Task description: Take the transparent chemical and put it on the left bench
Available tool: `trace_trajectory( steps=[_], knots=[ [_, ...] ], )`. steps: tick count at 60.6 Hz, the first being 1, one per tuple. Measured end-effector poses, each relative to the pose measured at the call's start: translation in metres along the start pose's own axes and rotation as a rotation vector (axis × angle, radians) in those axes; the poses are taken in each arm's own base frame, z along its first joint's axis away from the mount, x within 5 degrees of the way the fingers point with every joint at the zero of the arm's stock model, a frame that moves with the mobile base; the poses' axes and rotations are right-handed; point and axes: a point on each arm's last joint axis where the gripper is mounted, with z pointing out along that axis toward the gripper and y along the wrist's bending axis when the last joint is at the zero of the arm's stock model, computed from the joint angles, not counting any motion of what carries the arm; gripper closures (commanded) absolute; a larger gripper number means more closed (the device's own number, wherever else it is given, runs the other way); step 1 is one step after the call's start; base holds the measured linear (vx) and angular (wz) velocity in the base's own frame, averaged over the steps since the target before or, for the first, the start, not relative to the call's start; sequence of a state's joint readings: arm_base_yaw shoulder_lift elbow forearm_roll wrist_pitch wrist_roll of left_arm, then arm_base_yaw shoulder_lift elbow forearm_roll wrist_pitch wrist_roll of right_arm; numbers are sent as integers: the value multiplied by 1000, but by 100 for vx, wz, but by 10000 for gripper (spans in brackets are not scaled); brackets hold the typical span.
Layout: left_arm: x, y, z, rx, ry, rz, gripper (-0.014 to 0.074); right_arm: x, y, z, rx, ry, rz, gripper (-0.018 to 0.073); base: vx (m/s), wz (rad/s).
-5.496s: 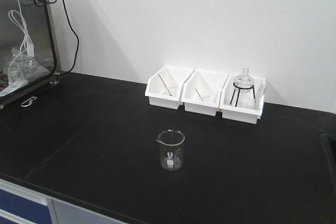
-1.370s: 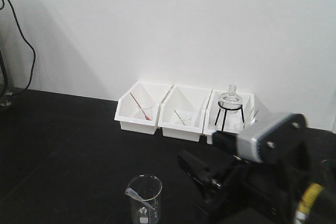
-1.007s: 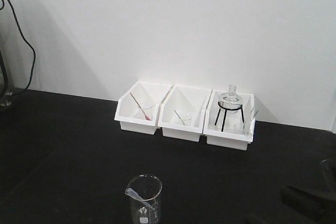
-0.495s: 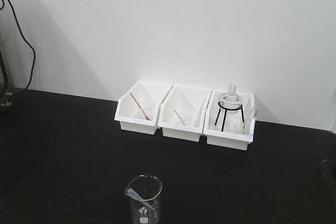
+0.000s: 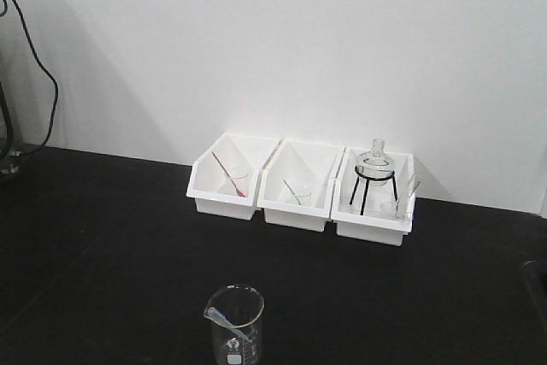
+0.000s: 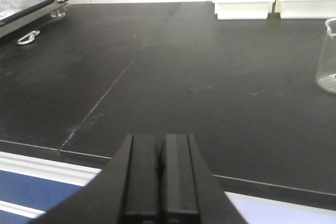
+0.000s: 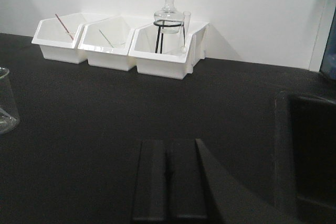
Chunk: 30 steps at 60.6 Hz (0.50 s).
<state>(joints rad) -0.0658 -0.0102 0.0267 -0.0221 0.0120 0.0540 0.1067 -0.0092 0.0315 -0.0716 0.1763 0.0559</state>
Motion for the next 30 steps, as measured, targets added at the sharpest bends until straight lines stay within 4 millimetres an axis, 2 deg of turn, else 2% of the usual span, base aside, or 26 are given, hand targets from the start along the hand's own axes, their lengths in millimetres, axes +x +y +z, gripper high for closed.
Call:
trace_trajectory(
  steps=[30],
  knots=[
    [0,0,0,0,0,0,600,1,0,0,1,10,8,567,0,0]
  ],
)
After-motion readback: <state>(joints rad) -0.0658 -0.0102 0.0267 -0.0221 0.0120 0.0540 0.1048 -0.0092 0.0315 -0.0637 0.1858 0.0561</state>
